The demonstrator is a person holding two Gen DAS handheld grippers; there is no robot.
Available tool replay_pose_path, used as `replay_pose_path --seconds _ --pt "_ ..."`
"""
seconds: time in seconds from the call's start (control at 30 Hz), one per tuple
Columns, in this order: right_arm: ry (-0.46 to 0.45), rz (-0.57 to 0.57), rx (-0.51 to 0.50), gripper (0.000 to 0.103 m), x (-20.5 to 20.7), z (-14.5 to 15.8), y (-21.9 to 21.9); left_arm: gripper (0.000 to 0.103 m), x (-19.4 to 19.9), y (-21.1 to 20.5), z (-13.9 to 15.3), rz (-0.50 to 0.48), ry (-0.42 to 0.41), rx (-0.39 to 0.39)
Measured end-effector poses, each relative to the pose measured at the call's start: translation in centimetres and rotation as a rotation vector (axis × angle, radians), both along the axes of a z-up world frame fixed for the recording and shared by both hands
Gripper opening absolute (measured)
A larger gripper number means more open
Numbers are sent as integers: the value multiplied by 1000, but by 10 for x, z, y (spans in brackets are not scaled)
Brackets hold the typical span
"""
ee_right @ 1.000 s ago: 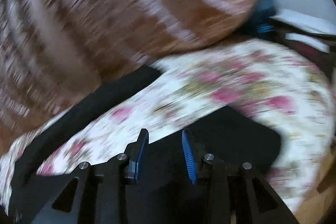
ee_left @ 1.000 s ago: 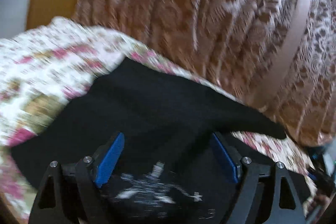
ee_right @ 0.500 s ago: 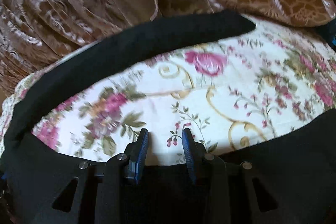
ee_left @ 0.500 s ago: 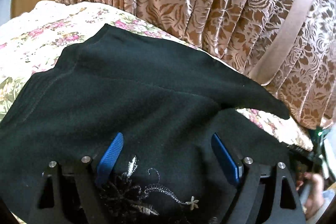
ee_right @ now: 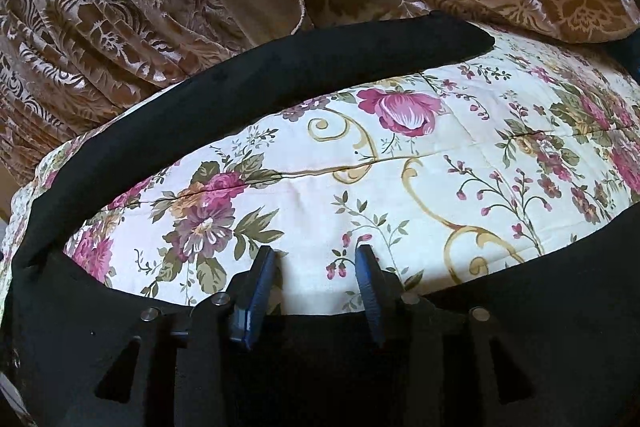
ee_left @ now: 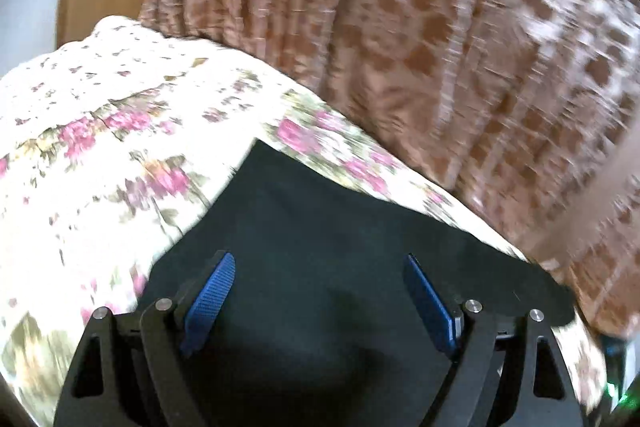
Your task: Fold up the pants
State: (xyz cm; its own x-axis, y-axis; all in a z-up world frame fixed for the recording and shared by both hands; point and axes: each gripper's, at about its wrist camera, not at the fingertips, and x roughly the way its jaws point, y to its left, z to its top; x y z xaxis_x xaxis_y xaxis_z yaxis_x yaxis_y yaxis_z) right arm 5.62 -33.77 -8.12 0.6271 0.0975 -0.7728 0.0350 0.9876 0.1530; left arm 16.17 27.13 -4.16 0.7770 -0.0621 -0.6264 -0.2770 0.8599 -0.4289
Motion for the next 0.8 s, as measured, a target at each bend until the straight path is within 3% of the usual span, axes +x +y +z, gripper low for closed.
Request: replay_pose_path --seconds 0.2,0.43,0.73,0.77,0.8 --pt "-6 -2 -1 42 -1 0 0 86 51 29 -12 67 21 -34" --pt "-10 -5 7 42 -1 -1 -1 86 100 36 -37 55 86 23" --pt "-19 -14 29 42 -2 -2 -4 85 128 60 -67 78 87 -98" --pt "-20 -16 33 42 -2 -2 -4 82 129 59 -68 72 85 -86" --pt "-20 -16 34 42 -2 -2 -5 69 129 56 -69 68 84 -63"
